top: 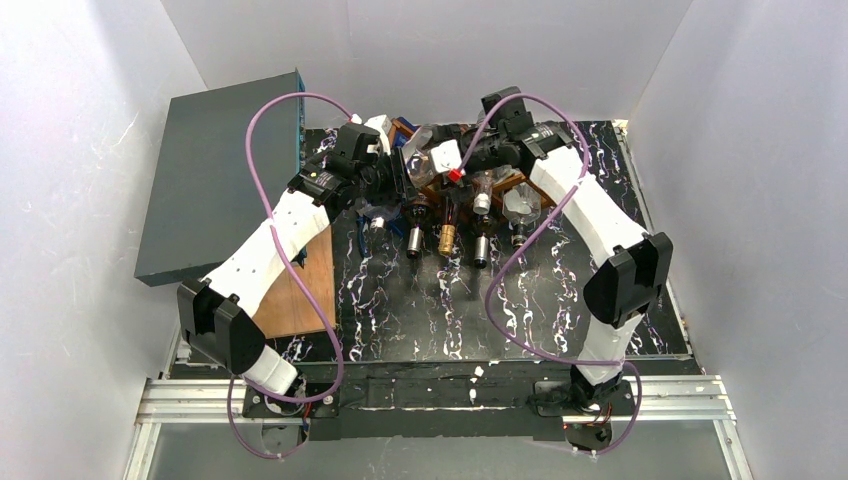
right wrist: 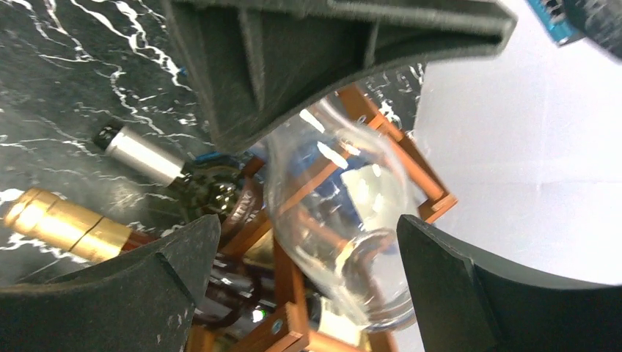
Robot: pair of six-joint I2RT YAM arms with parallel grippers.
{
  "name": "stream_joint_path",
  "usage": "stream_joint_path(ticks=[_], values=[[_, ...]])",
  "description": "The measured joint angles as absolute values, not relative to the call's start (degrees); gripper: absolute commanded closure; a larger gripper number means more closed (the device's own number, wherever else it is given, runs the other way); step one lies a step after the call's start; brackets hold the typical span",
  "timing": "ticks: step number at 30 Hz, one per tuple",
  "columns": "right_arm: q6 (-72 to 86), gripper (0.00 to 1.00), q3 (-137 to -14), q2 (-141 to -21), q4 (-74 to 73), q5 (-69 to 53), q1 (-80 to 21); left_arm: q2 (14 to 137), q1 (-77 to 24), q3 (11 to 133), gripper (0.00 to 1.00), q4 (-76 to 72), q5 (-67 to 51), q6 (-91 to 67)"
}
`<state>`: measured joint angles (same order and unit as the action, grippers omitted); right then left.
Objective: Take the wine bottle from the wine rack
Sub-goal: Pick up the wine bottle from the wine rack.
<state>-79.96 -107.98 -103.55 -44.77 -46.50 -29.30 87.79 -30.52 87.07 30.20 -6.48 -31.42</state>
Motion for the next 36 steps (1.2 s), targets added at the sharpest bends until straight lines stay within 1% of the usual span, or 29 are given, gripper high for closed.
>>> stream_joint_path(ticks=[9, 16, 18, 21, 24, 28, 31, 36], values=[[-82.9, 0.00, -107.6, -104.7, -35.7, -39.3, -35.3, 87.8, -30.0, 87.4, 0.85, 30.9, -7.6, -32.4], [-84.1, 0.00, -106.0, -107.2, -32.5, -35.5, -35.7, 87.8, -29.7, 87.4, 0.83, 30.6, -8.5, -33.5], [-84.3, 0.00, -106.0, -107.6, -32.0, -35.4, -35.7, 87.8, -29.7, 87.4, 0.79, 30.4, -8.6, -33.8], [-84.2, 0.09, -105.9, -107.6, -31.9, -35.2, -35.8, 87.8, -29.6, 87.4, 0.69, 30.3, -8.6, -34.1], [-83.4, 0.14, -106.0, -107.7, -31.5, -35.0, -35.8, 87.8, -29.5, 87.3, 0.59, 30.0, -8.6, -34.7], [-82.5, 0.22, -106.0, -108.1, -30.3, -34.2, -35.7, 86.5, -29.5, 85.5, 0.48, 29.1, -10.2, -36.1], [-81.4, 0.24, -106.0, -108.2, -29.6, -34.5, -35.7, 84.6, -29.6, 83.8, 0.39, 28.9, -11.4, -37.1], [-79.8, 0.26, -106.1, -108.3, -28.8, -34.8, -35.7, 83.6, -29.2, 82.8, 0.28, 28.9, -10.7, -38.0]])
